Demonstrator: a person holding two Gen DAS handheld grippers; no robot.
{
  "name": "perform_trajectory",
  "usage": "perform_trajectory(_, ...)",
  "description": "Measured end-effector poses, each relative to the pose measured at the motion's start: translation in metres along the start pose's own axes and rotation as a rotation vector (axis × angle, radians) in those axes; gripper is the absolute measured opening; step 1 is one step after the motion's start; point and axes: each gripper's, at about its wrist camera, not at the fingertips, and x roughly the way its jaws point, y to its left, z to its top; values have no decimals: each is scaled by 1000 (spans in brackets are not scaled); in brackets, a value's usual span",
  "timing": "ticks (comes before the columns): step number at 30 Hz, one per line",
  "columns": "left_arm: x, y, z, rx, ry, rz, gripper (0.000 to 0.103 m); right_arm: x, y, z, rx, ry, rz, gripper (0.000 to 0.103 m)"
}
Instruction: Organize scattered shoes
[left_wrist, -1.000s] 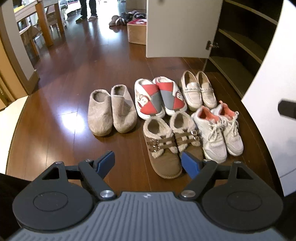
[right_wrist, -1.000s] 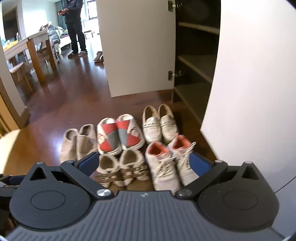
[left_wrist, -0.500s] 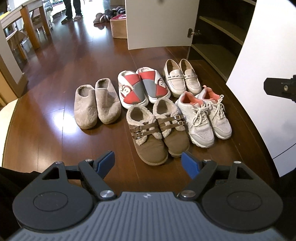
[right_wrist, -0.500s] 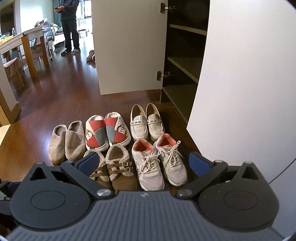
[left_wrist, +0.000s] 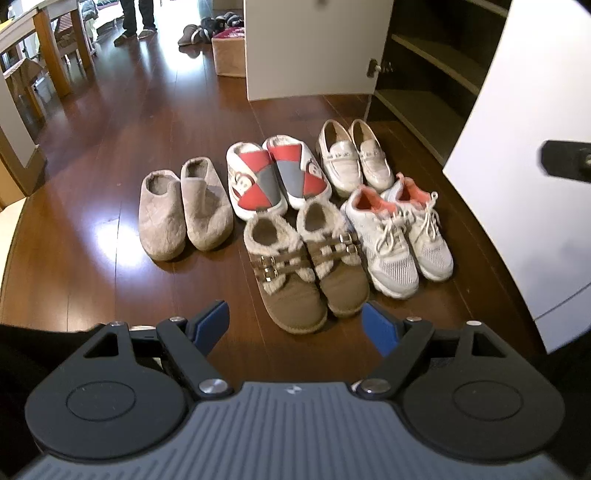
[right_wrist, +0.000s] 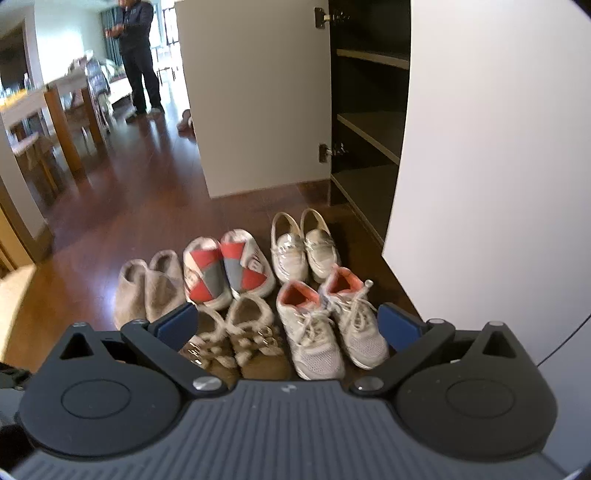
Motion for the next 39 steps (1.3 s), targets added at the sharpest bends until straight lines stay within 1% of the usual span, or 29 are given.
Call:
perform_trajectory(2,-3,15,15,-8,-19,5,81,-6,-5,16,26,-22,36,102)
perform_trajectory(4,-3,32,30,-2,-38,29,81,-11,-8,32,38,-45,59,102)
perform_trajectory(6,-2,47,43,5,-52,53,81,-6,-10,46,23,-40,74,102)
perform_trajectory(7,-1,53,49,5,-47,61,81,-2,-10,49,20,-32,80,102)
perform_trajectory(8,3,71,64,3,-35,80,81,3,-10,51,20,-22,85,100)
perform_trajectory(10,7,95,84,-7,-27,106,81,36,-8,59,-4,52,98,96)
perform_trajectory(15,20,152,136,-27,-8,171,82,109,12,77,-98,171,114,96)
perform_trajectory(18,43,172,161,5,-10,223,82,156,28,88,-149,238,124,98)
perform_trajectory(20,59,182,174,-5,-1,242,82,183,39,93,-178,276,135,98)
perform_trajectory(22,73,194,190,-63,9,225,82,204,49,96,-199,305,154,98)
perform_trajectory(23,79,197,197,-87,0,205,82,214,55,98,-210,319,163,98)
perform_trajectory(24,83,200,203,-102,-6,188,82,225,60,99,-221,334,172,99)
perform_trajectory(25,91,199,208,-95,-4,170,82,235,66,100,-232,348,181,101)
perform_trajectory(26,109,196,219,-76,9,142,82,247,75,98,-245,352,187,102)
perform_trajectory(29,162,179,234,-5,81,127,83,284,84,94,-239,368,175,102)
perform_trajectory(31,199,168,237,57,135,126,83,321,87,88,-222,417,169,102)
perform_trajectory(33,230,163,233,83,167,131,83,360,91,82,-206,469,163,100)
perform_trajectory(34,246,162,230,87,183,135,83,379,93,79,-199,495,160,99)
perform_trajectory(36,277,167,218,54,212,152,83,415,99,76,-200,533,161,97)
perform_trajectory(38,302,172,206,24,240,161,83,448,109,77,-230,546,174,87)
perform_trajectory(39,310,173,201,11,251,158,83,464,114,78,-245,553,181,85)
